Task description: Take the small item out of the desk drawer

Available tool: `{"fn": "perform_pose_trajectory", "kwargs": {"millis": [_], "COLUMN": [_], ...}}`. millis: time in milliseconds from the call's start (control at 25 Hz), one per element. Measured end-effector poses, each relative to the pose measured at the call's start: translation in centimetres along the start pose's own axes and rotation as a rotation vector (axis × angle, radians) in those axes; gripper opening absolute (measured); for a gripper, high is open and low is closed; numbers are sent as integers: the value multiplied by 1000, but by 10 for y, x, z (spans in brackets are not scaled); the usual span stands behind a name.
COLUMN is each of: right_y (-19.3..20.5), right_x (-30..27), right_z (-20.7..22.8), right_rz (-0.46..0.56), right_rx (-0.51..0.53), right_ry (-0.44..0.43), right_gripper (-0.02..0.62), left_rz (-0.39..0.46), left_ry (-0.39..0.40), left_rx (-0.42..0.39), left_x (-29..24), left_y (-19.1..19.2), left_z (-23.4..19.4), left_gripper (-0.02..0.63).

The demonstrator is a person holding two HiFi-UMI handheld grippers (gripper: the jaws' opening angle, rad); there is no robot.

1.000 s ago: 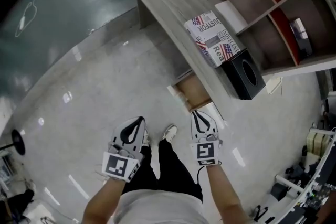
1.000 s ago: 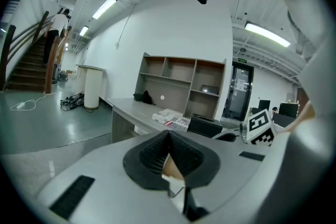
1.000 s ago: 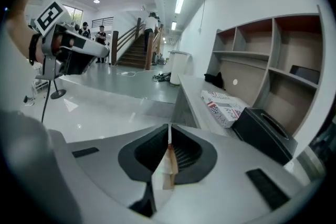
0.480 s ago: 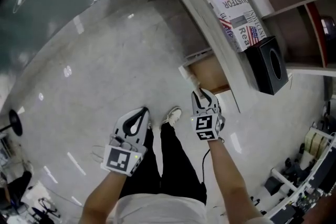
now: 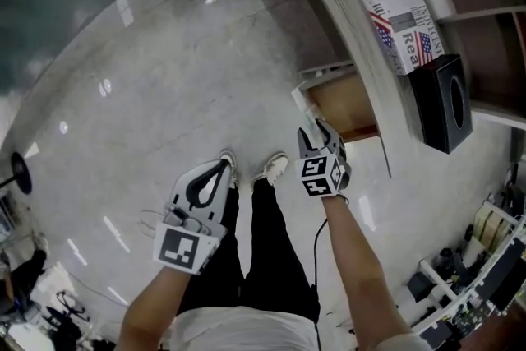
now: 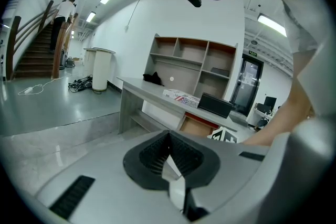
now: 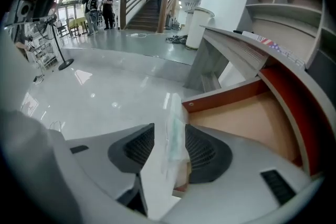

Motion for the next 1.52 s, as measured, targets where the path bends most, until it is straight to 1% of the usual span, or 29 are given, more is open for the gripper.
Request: {"fn": "perform_pose_trajectory", "kwargs": {"millis": [240, 360, 440, 560, 760, 840, 920, 1040, 1200, 1400, 1520], "right_y": [2, 2, 2, 4, 3, 2, 0, -9, -32, -58, -71], "right_x": [-10, -10, -9, -9, -3, 0, 6, 23, 51, 88, 114], "right_z": [1, -1, -2, -1, 7, 11, 15, 24, 43, 63, 70], "right_rz": [-14, -30, -37, -55, -71, -76, -83, -69, -28, 38, 77], "right_rx": [3, 16, 26, 20, 15, -16, -56, -88, -139, -209, -217], "right_ry": [-3, -24, -29, -37, -26, -22, -18, -4, 12, 30, 29], "right_gripper": [188, 130, 67, 47, 37, 31, 29, 26, 26, 25, 23], "left_rz": [-5, -6, -10, -6, -1, 0, 12, 31, 37, 74, 99], "left_ry": [-22, -23, -23, -23, -21, -22, -20, -12, 3, 26, 40], "left_rx": [10, 20, 28, 15, -10, -21, -33, -54, -81, -133, -150], "left_x": [4, 7, 9, 12, 24, 26, 29, 35, 36, 38, 45], "left_y": [9, 11, 13, 10, -3, -7, -14, -30, -60, -89, -104], "left_z": [-7, -5, -3, -1, 3, 3, 4, 12, 22, 32, 41], "left_gripper": [18, 18, 18, 18, 18, 18, 18, 18, 18, 18, 18]}}
Point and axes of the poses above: the fingertips, and each gripper's own axes: x backward along the fingers, z to its right, y out of its underside, the point moved 4 cm from there along x, backward along the fingers, and after that the axes turned 13 degrees about y, right-handed, at the moved point
